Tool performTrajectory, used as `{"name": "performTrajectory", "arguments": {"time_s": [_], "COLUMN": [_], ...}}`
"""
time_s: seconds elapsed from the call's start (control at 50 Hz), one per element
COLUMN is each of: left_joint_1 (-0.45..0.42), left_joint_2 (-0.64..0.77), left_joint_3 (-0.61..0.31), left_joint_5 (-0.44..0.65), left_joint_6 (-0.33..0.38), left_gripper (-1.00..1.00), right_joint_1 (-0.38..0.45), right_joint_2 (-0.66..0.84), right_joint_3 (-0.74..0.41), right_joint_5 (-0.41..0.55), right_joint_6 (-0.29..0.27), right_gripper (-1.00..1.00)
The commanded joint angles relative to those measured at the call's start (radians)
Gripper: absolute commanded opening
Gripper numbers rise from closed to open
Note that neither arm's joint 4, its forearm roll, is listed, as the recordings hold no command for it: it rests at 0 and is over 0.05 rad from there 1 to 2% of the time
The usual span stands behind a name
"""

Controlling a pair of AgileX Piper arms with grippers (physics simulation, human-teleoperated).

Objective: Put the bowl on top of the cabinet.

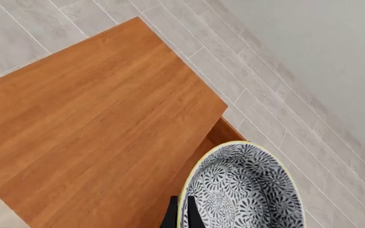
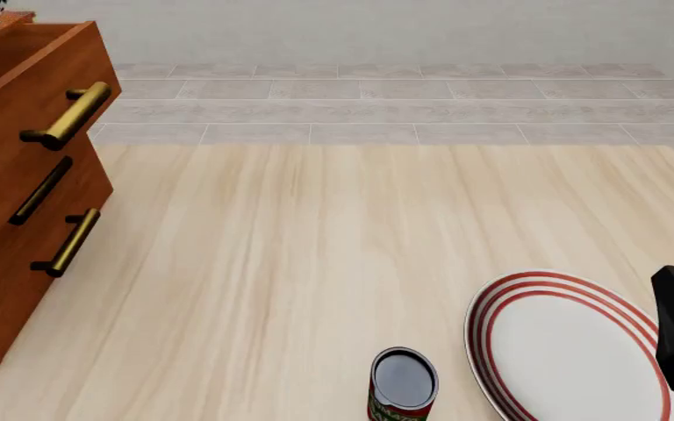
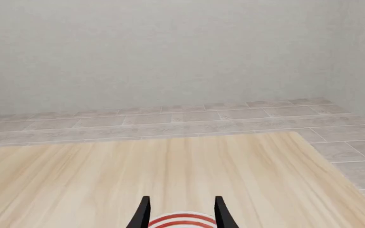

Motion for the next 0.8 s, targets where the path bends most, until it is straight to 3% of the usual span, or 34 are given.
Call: {"name": "performTrajectory", "arguments": {"time_s": [0.02,0.8], "left_joint_1": [0.040,0.158], "left_joint_2": [0.003,0.025], "left_joint_3": [-0.013,0.003], "left_joint_5": [-0.003,-0.036], "left_joint_6": [-0.004,-0.002], "left_gripper": [-1.00,-1.00], "right_joint_1": [0.001,0.002], "right_joint_2": [0.000,0.000], "right_joint_3": [0.000,0.000], "right_joint_5": [0.000,0.001], "right_joint_6": [-0.001,-0.006], "right_gripper": [1.00,1.00]}}
